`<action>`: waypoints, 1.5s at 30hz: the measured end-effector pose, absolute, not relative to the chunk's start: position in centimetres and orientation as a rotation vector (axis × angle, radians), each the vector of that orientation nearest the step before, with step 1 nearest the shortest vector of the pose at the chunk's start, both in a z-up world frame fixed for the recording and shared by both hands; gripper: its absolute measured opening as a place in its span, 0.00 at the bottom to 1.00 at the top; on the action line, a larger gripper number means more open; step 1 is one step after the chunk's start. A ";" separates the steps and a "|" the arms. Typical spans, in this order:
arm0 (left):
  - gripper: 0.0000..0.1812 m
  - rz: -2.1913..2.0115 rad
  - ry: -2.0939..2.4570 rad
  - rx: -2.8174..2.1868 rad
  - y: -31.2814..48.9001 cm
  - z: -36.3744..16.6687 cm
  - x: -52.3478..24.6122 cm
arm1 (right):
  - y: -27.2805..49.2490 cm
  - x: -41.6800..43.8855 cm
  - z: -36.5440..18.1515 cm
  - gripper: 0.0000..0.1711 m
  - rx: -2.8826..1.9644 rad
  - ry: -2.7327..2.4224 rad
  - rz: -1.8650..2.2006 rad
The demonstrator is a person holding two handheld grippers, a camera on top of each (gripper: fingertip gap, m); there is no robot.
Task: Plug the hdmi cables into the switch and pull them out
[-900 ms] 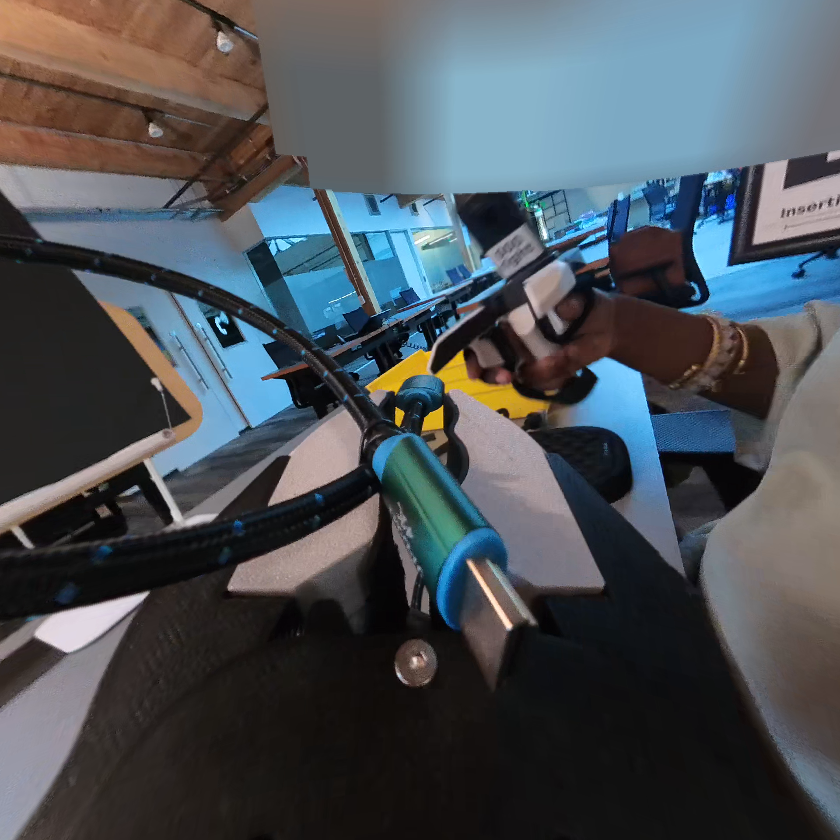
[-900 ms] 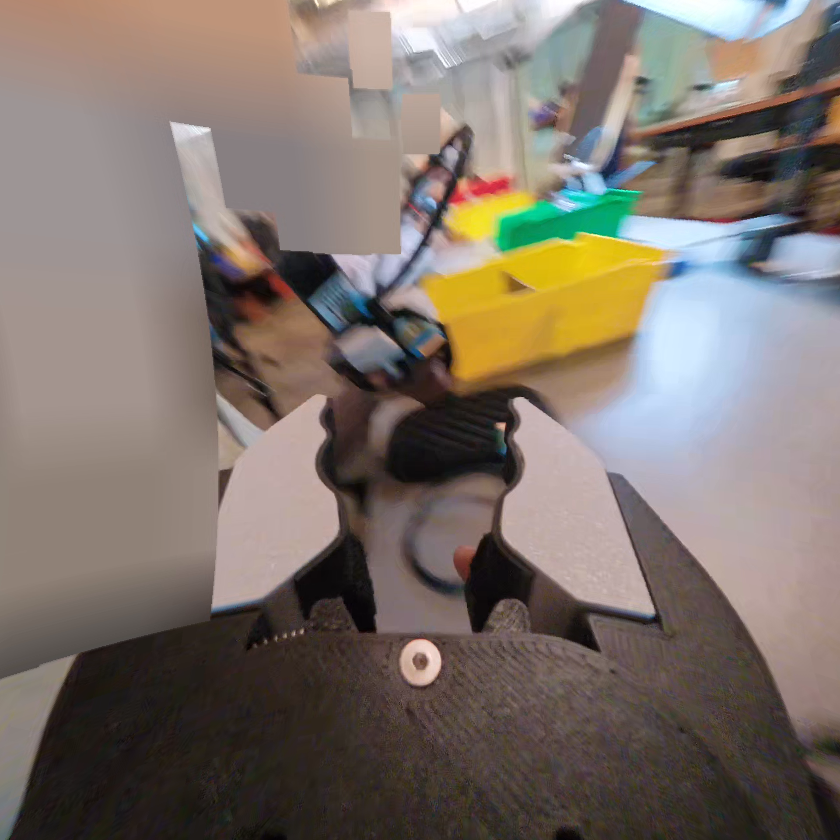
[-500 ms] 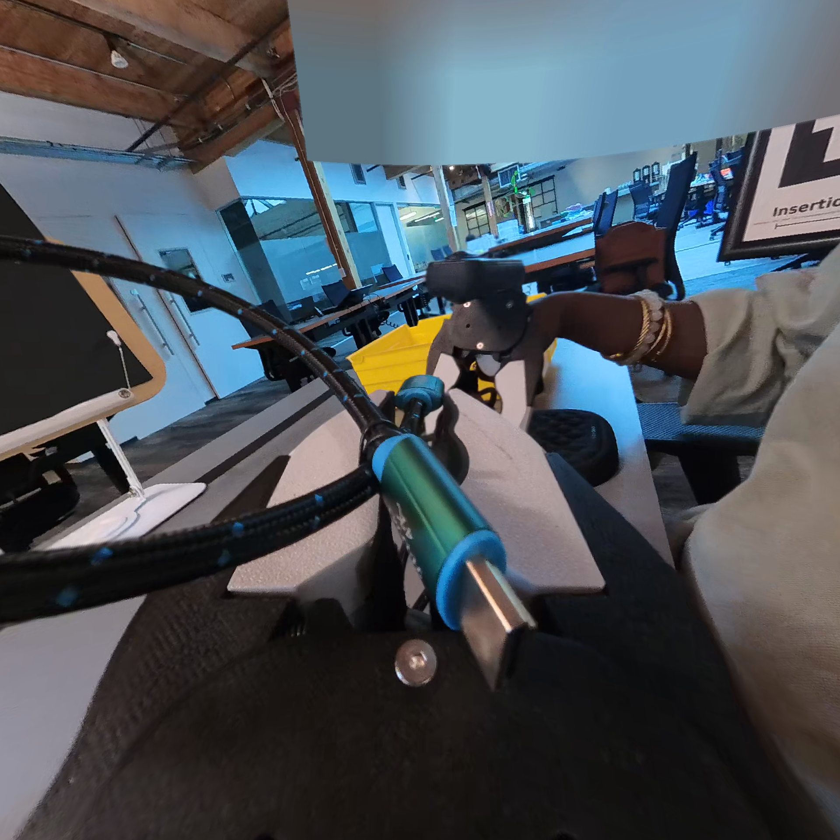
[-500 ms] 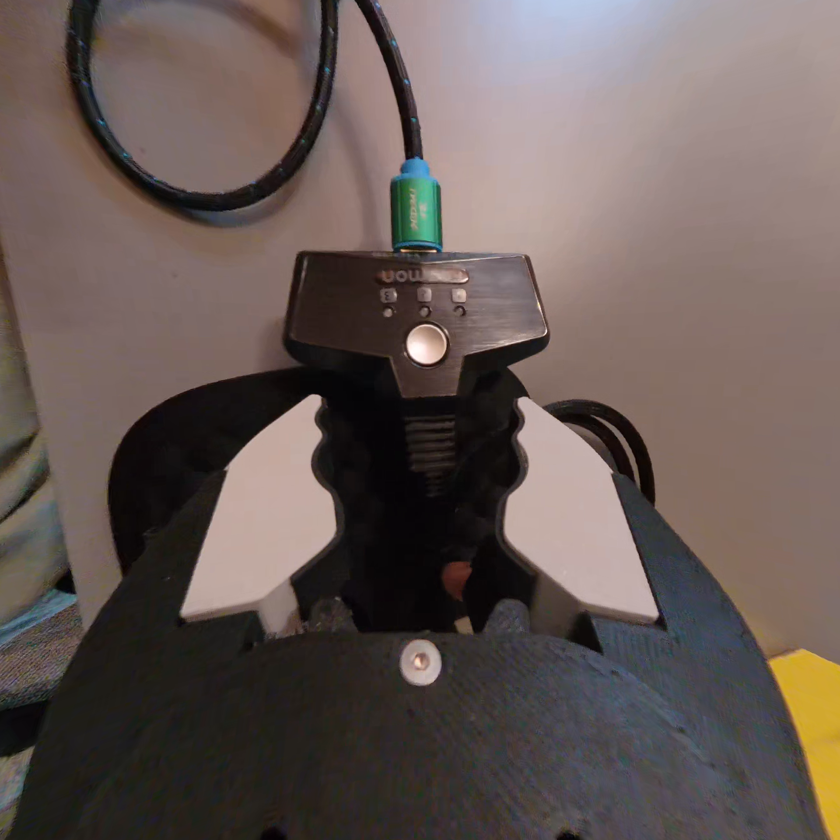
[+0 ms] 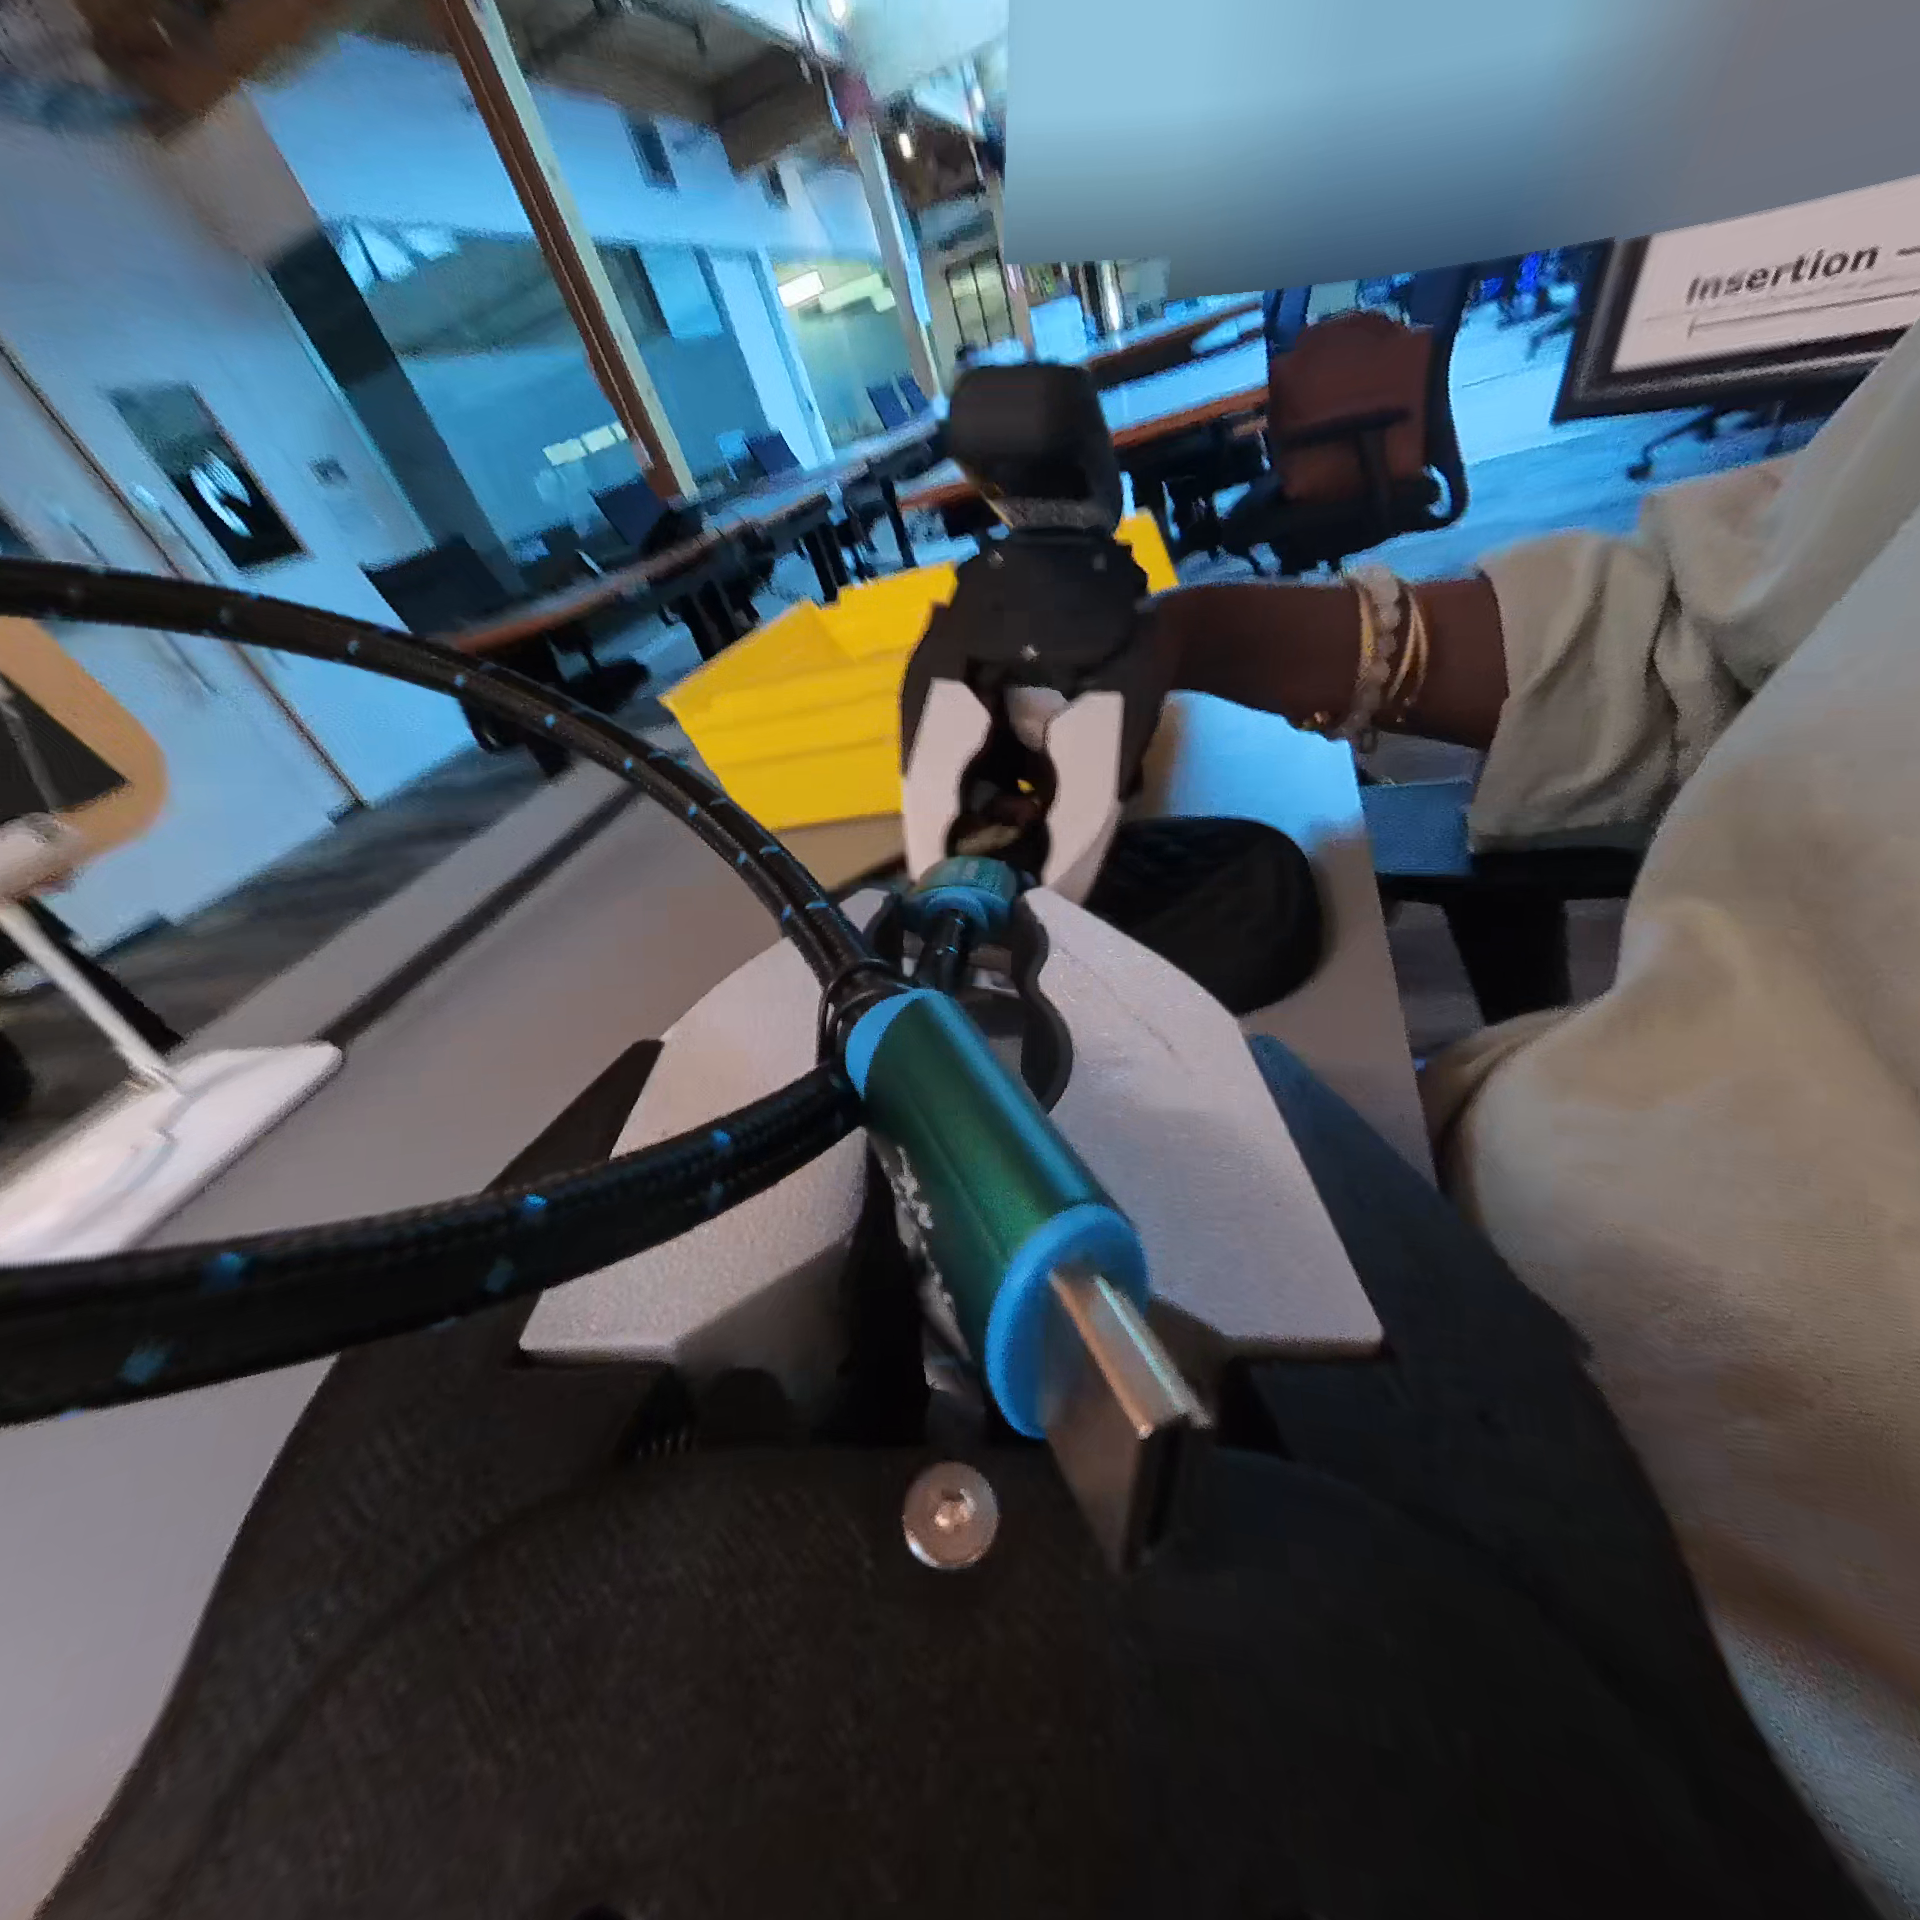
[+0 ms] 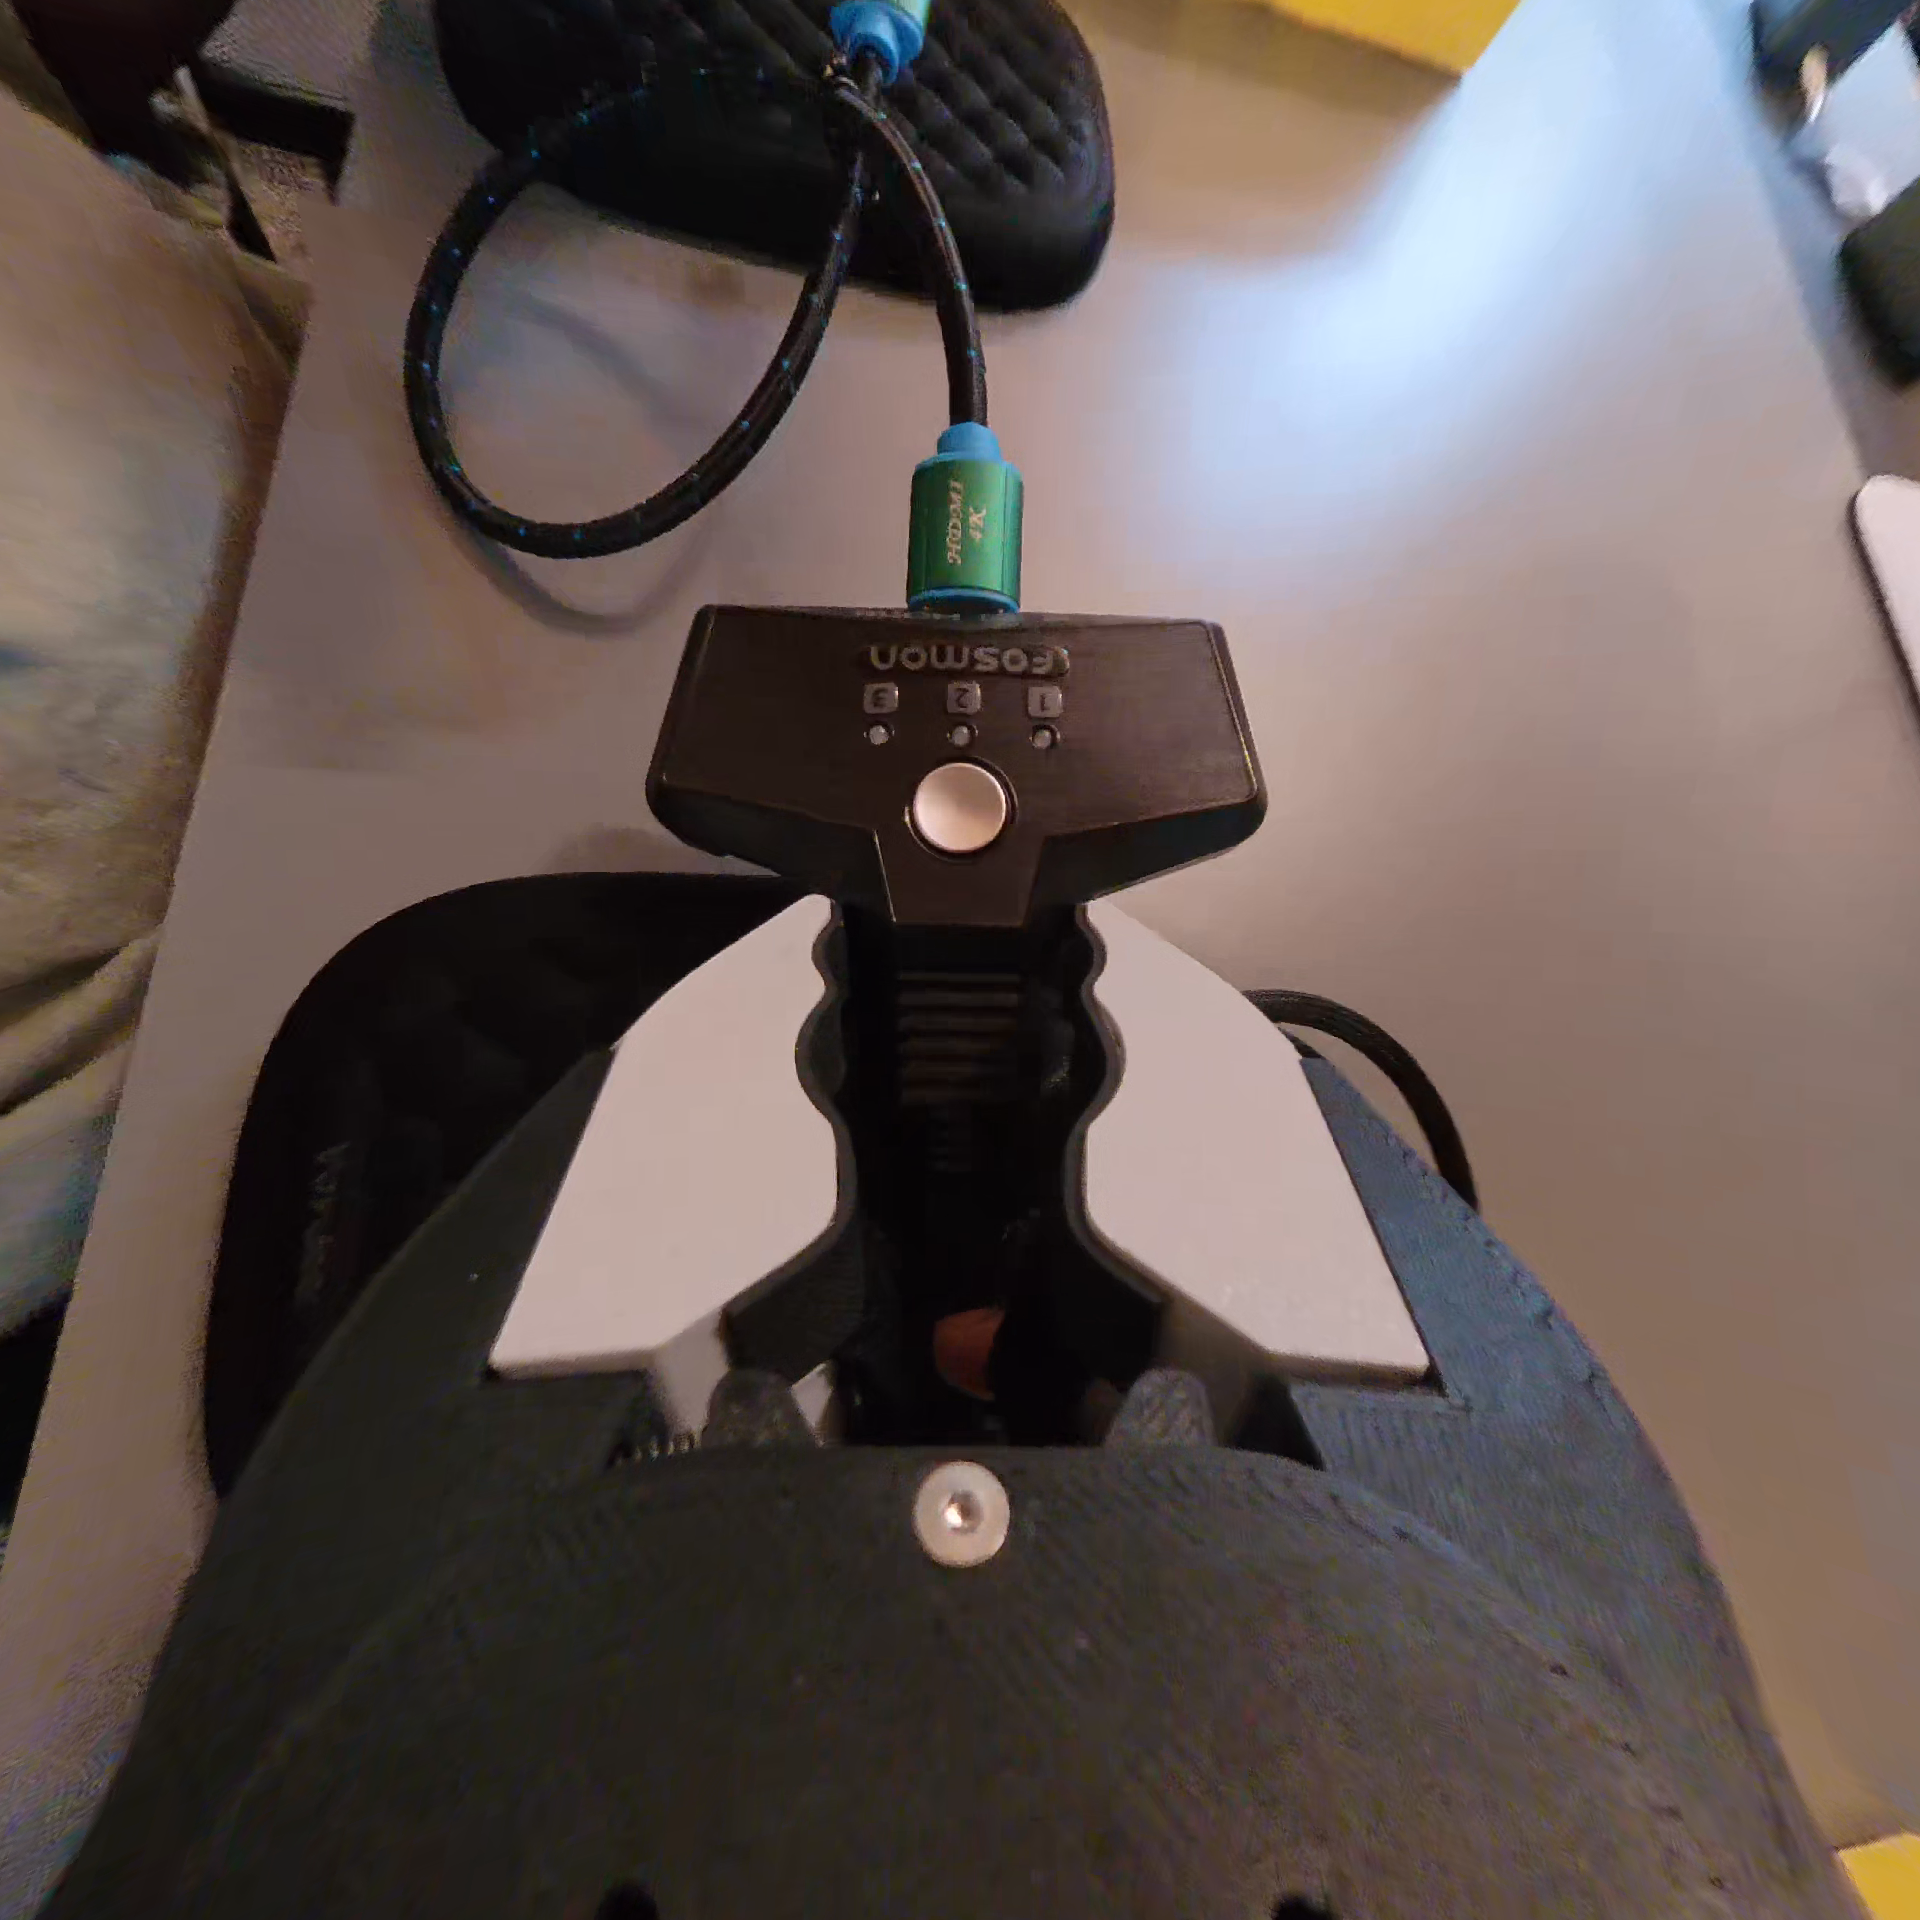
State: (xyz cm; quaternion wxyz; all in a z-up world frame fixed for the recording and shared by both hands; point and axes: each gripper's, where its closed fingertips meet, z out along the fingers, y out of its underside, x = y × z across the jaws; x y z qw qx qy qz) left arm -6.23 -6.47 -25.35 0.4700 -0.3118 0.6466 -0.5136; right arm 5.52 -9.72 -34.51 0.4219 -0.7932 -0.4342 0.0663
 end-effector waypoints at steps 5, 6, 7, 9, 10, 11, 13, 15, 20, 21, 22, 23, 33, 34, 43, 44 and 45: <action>0.11 -1.252 1.366 -0.714 -3.0 -21.1 -9.0 | -11.5 3.8 -32.7 0.25 -1.830 -1.234 0.154; 0.11 -1.210 1.377 -0.720 -2.6 -21.4 -8.9 | -11.7 3.2 -32.2 0.24 -1.792 -1.247 0.162; 0.11 -1.182 1.406 -0.721 -2.4 -22.0 -8.4 | -11.9 2.6 -31.7 0.24 -1.755 -1.257 0.170; 0.11 -1.210 1.455 -0.692 -3.3 -23.2 -7.2 | -12.2 1.6 -31.0 0.24 -1.705 -1.267 0.184; 0.11 -1.245 1.467 -0.664 -4.0 -23.7 -6.6 | -12.4 1.1 -30.6 0.24 -1.682 -1.266 0.210; 0.11 -1.271 1.471 -0.646 -4.6 -24.0 -6.0 | -12.6 0.7 -30.3 0.24 -1.659 -1.265 0.232; 0.11 -1.282 1.497 -0.626 -5.5 -24.8 -5.1 | -12.9 0.0 -29.7 0.24 -1.624 -1.256 0.273; 0.11 -1.290 1.507 -0.613 -6.3 -25.1 -4.7 | -12.9 -0.1 -29.2 0.24 -1.605 -1.228 0.295; 0.11 -1.325 1.493 -0.645 -6.9 -25.0 -4.4 | -12.6 0.0 -28.8 0.24 -1.593 -1.187 0.308; 0.11 -1.333 1.502 -0.645 -7.1 -25.1 -4.4 | -12.5 0.0 -28.9 0.24 -1.599 -1.185 0.305; 0.11 -1.332 1.507 -0.634 -7.4 -25.1 -4.4 | -12.4 0.0 -29.0 0.24 -1.606 -1.183 0.303; 0.11 -1.326 1.513 -0.619 -7.6 -25.2 -4.4 | -12.4 -0.1 -29.1 0.24 -1.614 -1.181 0.307; 0.11 -1.260 1.556 -0.587 -8.0 -25.5 -4.4 | -12.1 -0.4 -29.7 0.24 -1.641 -1.184 0.337; 0.11 -1.247 1.565 -0.581 -8.1 -25.5 -4.5 | -12.2 -0.4 -29.8 0.24 -1.644 -1.186 0.339; 0.11 -1.335 1.630 -0.784 -7.5 -26.1 -4.2 | -11.6 -0.4 -30.7 0.24 -1.725 -1.174 0.283; 0.11 -1.319 1.642 -0.785 -7.5 -26.4 -4.2 | -11.6 -0.4 -31.1 0.24 -1.741 -1.183 0.261; 0.11 -1.306 1.656 -0.788 -7.6 -26.6 -4.2 | -11.5 -0.4 -31.4 0.24 -1.752 -1.191 0.248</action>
